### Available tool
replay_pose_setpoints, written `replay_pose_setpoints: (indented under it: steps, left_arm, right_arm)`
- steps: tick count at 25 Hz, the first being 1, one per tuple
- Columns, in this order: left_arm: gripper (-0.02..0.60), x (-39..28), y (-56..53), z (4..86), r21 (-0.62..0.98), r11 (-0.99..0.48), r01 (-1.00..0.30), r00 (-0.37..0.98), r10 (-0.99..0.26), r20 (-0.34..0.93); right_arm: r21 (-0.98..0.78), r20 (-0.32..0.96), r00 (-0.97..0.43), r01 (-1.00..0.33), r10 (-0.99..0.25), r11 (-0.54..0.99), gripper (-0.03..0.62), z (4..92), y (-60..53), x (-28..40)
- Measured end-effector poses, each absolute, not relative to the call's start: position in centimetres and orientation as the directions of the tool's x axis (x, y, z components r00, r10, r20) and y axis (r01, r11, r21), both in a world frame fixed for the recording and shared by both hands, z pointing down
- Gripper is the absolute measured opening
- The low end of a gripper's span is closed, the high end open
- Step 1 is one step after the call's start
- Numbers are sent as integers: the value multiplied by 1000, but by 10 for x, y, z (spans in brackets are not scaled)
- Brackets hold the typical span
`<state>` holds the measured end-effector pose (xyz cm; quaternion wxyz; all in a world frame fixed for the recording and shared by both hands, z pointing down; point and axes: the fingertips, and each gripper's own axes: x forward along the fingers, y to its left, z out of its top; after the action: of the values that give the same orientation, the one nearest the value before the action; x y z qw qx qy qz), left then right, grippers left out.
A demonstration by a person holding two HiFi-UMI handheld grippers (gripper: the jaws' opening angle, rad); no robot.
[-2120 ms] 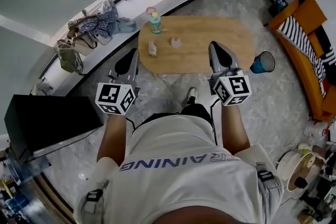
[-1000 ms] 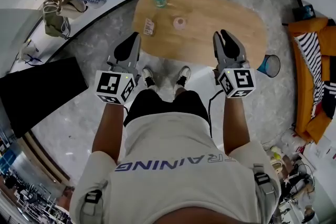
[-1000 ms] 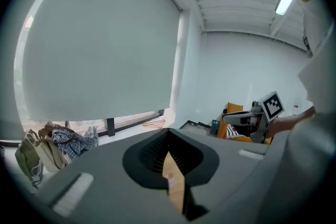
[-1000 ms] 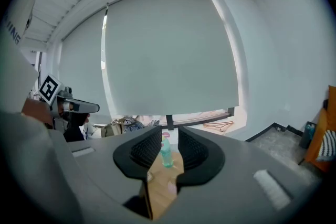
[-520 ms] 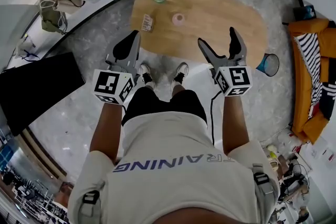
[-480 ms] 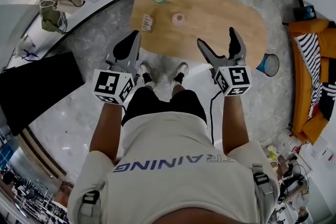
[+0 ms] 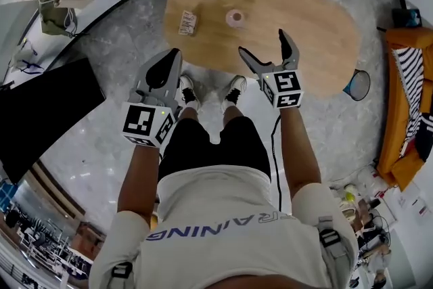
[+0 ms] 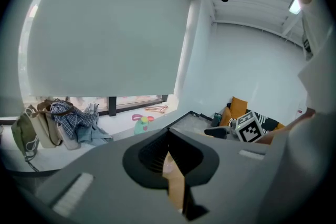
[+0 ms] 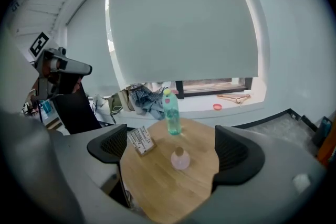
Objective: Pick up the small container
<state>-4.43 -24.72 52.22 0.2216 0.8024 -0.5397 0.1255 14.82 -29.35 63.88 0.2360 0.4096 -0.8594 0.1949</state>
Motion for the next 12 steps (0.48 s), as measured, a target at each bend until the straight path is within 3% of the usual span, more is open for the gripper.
replay_pose_setpoints:
  steps: [12]
  left_arm:
    - [0,-33,-252,651,280,-291,-915,399,-757,517]
  right_arm:
    - [-185,628,-568,-773,-532,607,531,825,-346,105]
